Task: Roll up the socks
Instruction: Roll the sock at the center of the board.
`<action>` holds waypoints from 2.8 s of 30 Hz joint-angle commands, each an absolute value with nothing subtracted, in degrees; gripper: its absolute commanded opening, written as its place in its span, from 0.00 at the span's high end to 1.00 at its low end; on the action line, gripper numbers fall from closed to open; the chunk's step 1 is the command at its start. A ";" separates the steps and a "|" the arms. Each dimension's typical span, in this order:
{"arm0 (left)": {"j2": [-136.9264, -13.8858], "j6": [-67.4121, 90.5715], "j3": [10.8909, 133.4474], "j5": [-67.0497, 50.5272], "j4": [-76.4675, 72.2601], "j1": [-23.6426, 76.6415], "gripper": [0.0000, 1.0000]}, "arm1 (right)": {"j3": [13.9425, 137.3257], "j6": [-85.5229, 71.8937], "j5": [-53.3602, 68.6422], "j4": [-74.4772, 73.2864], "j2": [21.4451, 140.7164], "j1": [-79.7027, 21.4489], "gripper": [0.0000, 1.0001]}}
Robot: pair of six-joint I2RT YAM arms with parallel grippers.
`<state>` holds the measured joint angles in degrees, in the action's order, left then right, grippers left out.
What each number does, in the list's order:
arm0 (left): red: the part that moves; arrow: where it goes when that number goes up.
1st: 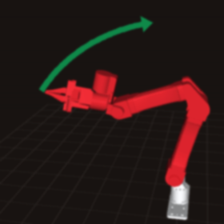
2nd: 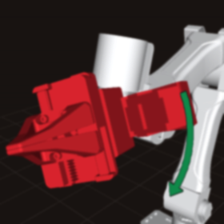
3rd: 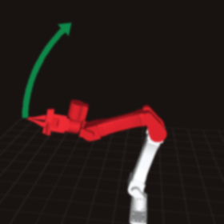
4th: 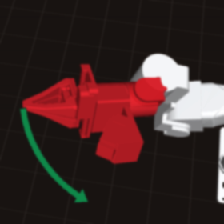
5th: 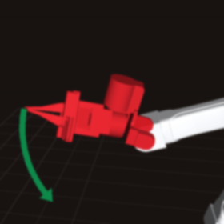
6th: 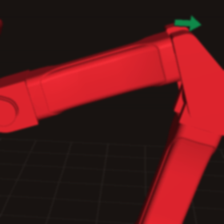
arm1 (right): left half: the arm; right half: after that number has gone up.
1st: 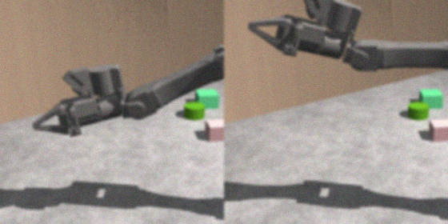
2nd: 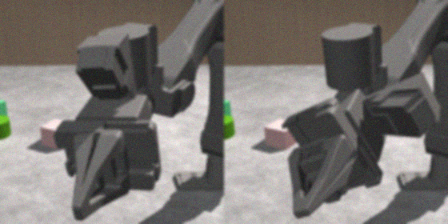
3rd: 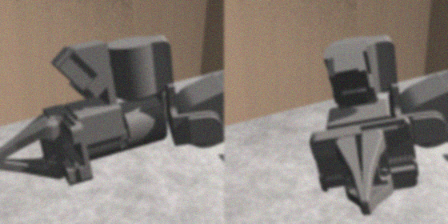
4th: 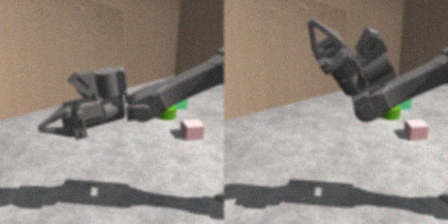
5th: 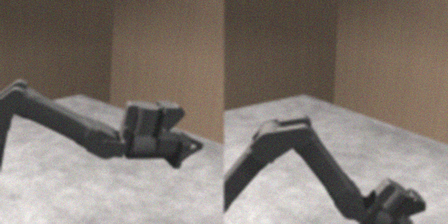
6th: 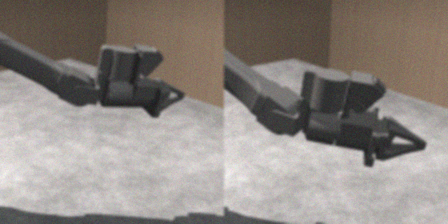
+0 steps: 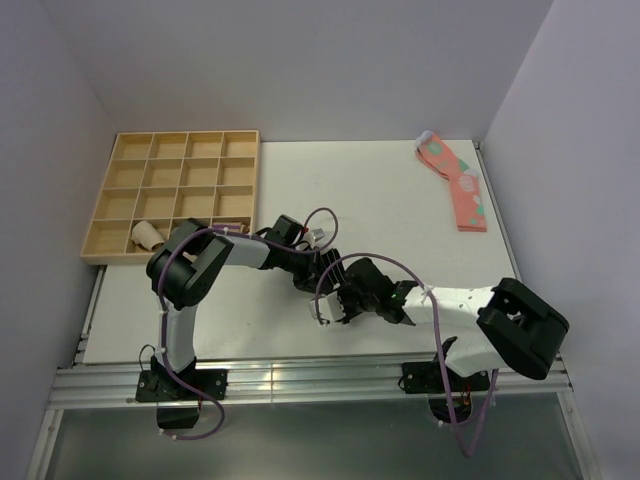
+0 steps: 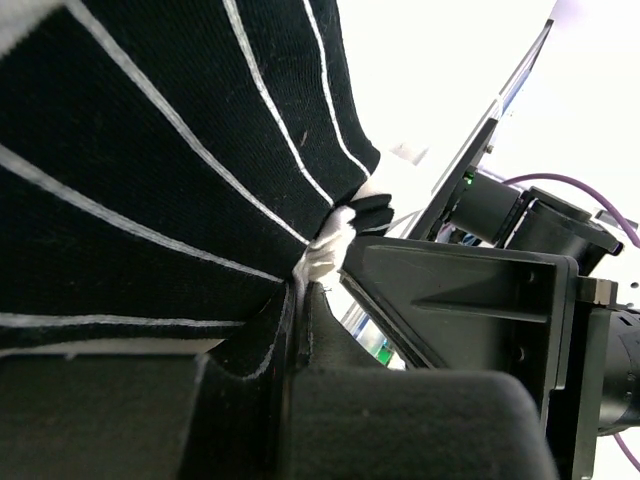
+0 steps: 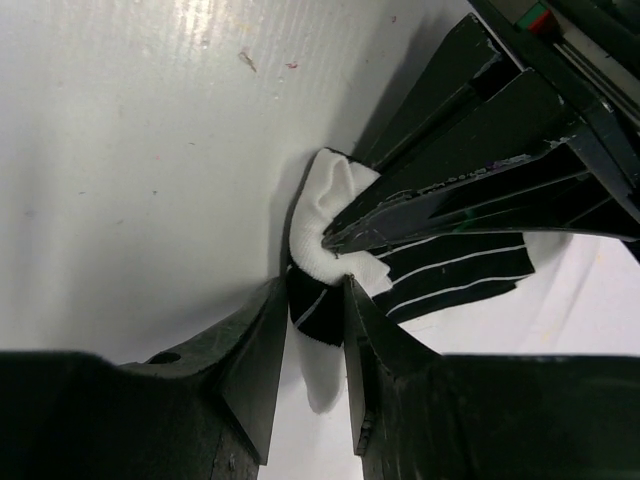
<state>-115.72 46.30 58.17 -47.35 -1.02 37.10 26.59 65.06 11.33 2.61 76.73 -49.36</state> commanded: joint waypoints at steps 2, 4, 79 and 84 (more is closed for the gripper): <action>-119.36 41.49 55.63 -39.38 6.94 37.00 1.00 | 25.58 67.15 9.49 6.85 78.31 -49.75 0.64; -119.44 41.22 55.63 -39.38 7.03 36.83 1.00 | 25.49 67.41 9.32 7.56 78.66 -49.75 0.64; -90.43 20.31 28.21 18.81 -45.88 68.12 0.47 | 94.39 54.41 39.99 -80.60 133.06 -29.36 0.96; -93.95 18.72 29.79 17.32 -47.64 67.59 0.48 | 94.57 53.88 40.43 -80.69 132.89 -29.36 0.96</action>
